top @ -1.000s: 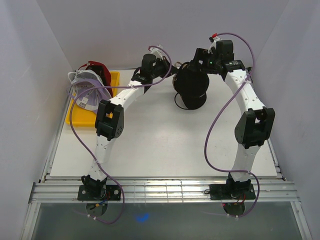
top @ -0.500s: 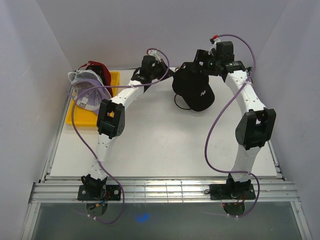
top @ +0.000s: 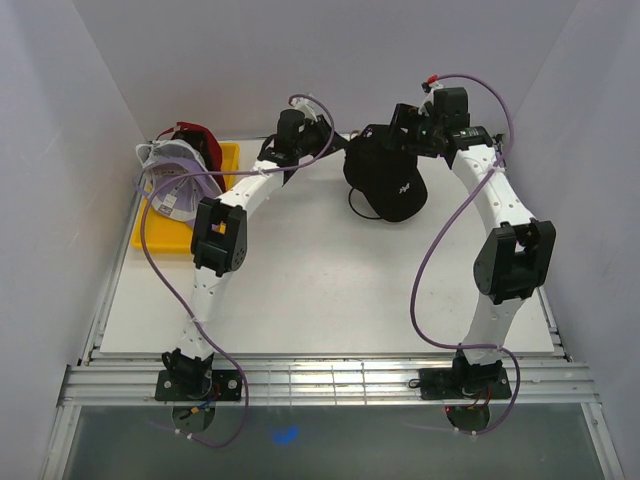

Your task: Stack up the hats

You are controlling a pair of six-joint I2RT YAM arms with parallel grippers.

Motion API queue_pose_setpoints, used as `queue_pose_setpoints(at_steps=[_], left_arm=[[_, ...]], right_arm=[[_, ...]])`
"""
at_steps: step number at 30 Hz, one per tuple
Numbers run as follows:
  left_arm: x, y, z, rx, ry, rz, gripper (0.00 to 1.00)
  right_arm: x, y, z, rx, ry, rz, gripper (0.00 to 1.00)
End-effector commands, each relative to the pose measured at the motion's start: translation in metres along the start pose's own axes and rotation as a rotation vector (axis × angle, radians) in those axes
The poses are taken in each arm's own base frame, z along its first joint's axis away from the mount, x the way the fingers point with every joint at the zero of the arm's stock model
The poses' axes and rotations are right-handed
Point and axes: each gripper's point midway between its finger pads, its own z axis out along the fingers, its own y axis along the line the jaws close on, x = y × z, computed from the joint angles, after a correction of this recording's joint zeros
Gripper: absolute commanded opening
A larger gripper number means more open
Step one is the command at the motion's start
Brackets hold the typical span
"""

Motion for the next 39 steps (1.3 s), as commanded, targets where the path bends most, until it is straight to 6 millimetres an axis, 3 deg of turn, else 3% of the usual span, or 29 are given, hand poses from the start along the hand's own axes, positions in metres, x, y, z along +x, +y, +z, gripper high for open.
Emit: queue_pose_setpoints(at_steps=[1,4,9,18,24,27,28,29,32,35,36,39], left_arm=[[-0.062,-0.039,-0.028,0.079,-0.116,0.058,0.3],[-0.073,-0.05,-0.028,0.123,-0.124,0.065,0.34],[-0.071,-0.062,-0.023,0.208,-0.1,0.063,0.37],[-0.058,-0.058,-0.018,0.241,-0.053,0.036,0.4],[-0.075,-0.066,-0.044,0.221,-0.096,0.074,0.54],[-0.086,-0.072,-0.058,0.216,-0.109,0.096,0.58],[-0.095,-0.082,-0.069,0.225,-0.127,0.108,0.59],[-0.092,-0.076,-0.072,0.206,-0.125,0.108,0.59],[-0.096,-0.082,-0.087,0.194,-0.137,0.123,0.61],[-0.101,-0.089,-0.111,0.151,-0.154,0.138,0.61],[-0.115,-0.104,-0.133,0.133,-0.202,0.149,0.61],[-0.106,-0.085,-0.16,-0.027,-0.198,0.12,0.61]], right_arm=[[-0.01,0.008,-0.018,-0.007,-0.047,0.006,0.93],[-0.005,0.008,-0.022,-0.011,-0.051,0.023,0.92],[0.002,0.008,-0.028,-0.011,-0.053,0.041,0.91],[0.004,0.009,-0.033,-0.002,-0.06,0.072,0.91],[-0.014,0.016,-0.046,-0.008,-0.104,0.063,0.92],[-0.022,0.02,-0.052,-0.011,-0.119,0.064,0.93],[-0.021,0.019,-0.054,-0.002,-0.111,0.068,0.93],[-0.024,0.02,-0.057,-0.002,-0.116,0.067,0.93],[-0.026,0.022,-0.065,-0.001,-0.126,0.074,0.94],[-0.03,0.026,-0.078,-0.009,-0.138,0.083,0.95],[-0.03,0.028,-0.081,-0.009,-0.139,0.084,0.95],[-0.036,0.036,-0.099,-0.031,-0.154,0.087,0.95]])
